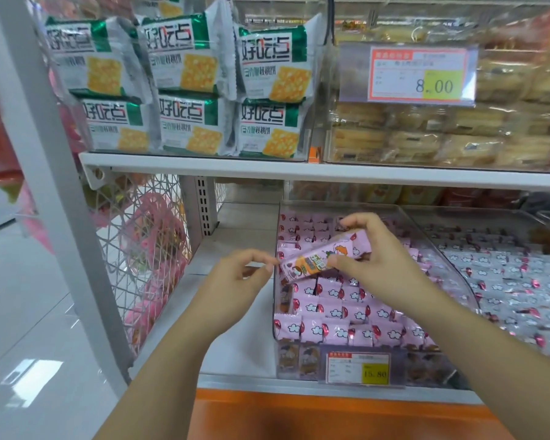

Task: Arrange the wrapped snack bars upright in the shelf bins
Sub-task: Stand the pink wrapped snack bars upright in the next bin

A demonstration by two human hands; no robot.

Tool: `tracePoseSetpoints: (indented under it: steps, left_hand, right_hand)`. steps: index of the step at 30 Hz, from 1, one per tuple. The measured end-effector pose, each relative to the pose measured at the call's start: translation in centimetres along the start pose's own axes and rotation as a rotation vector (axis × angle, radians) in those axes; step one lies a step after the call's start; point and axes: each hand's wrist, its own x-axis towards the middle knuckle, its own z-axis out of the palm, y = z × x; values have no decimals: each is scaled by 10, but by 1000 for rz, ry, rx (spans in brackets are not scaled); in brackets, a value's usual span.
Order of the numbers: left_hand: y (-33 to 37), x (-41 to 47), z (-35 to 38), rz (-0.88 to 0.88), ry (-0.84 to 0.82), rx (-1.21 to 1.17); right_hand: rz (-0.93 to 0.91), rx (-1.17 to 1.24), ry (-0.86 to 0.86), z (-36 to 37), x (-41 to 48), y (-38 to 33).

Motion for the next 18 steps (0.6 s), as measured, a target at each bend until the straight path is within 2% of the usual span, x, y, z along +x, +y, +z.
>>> tracePoseSetpoints:
  steps: [3,8,12,15,18]
  left_hand:
    - [3,-1,0,-2,-16,-12]
    - [3,1,2,-22,-45,4]
    - [5,0,2,-30,-46,-29]
    - [3,-1,0,-30,-50,-55]
    - [-1,-1,-1,-37,-45,-63]
  right_hand:
    - [-7,-71,-56,1,-3,-1]
    - [-217,-281,-185,-3,19,-34]
    - [-279,-453,-323,21,29,-36]
    - [-309,-445,-313,35,28,-22]
    - [-266,-272,-222,33,27,-16]
